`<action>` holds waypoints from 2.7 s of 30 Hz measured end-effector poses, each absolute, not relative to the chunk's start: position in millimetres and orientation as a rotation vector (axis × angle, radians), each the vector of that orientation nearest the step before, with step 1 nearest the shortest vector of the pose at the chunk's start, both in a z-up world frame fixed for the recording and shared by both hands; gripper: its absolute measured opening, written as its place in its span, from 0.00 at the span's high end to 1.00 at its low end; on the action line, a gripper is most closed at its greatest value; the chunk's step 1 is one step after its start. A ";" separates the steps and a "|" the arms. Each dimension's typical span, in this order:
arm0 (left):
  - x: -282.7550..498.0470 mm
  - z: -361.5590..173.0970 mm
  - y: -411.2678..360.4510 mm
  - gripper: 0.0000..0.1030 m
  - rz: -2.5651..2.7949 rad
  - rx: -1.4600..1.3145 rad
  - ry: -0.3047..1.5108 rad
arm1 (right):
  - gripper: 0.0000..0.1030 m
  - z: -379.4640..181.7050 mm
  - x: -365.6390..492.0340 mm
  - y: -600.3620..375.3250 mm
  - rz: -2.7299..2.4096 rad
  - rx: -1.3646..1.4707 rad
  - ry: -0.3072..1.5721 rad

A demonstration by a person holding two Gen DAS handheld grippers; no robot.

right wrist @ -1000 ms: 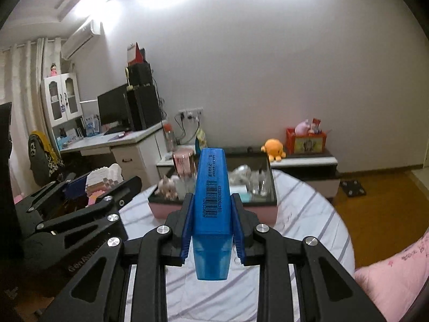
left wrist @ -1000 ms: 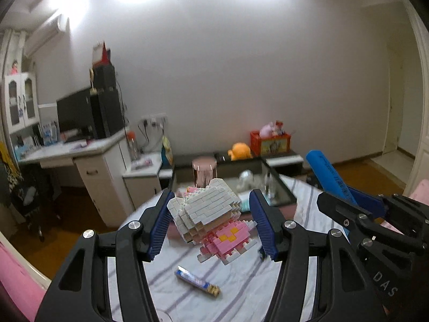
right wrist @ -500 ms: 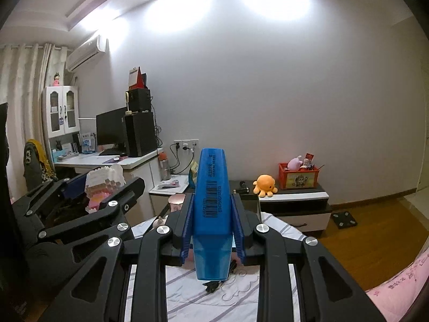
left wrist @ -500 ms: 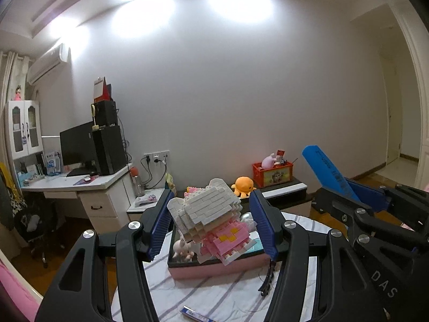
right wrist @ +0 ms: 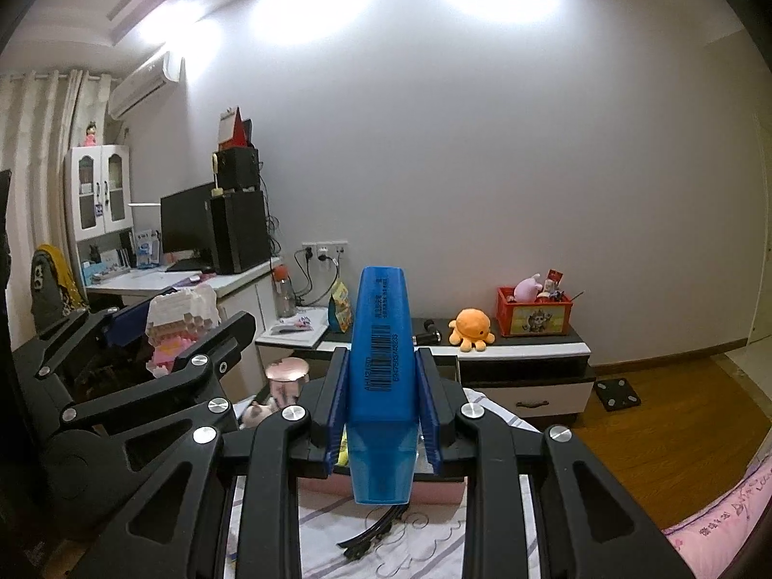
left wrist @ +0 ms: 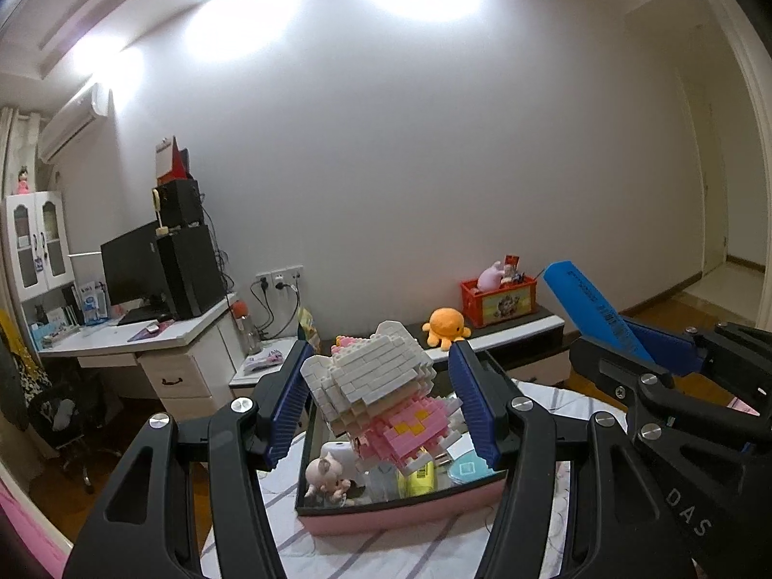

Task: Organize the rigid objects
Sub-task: 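Carry the block figure and highlighter into the pink box and open both grippers, then lift both tools back from the box toward the table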

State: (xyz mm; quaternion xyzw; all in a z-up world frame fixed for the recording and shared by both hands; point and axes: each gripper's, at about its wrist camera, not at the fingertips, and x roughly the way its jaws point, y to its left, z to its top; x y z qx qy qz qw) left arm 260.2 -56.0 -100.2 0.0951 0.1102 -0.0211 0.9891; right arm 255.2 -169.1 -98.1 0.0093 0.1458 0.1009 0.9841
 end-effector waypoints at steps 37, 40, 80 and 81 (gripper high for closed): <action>455.5 -201.1 -60.8 0.04 0.003 0.288 0.539 | 0.51 -214.7 429.2 -188.4 0.191 0.021 0.695; 457.5 -202.9 -55.0 0.03 -0.037 0.237 0.564 | 0.39 -206.7 422.3 -190.0 0.189 0.030 0.674; 143.2 -105.3 6.9 0.00 -0.021 0.010 0.207 | 0.00 -95.6 160.6 -162.4 0.165 -0.006 0.253; 138.2 -105.3 6.7 0.00 -0.016 0.011 0.204 | 0.00 -94.9 153.7 -161.7 0.161 -0.008 0.246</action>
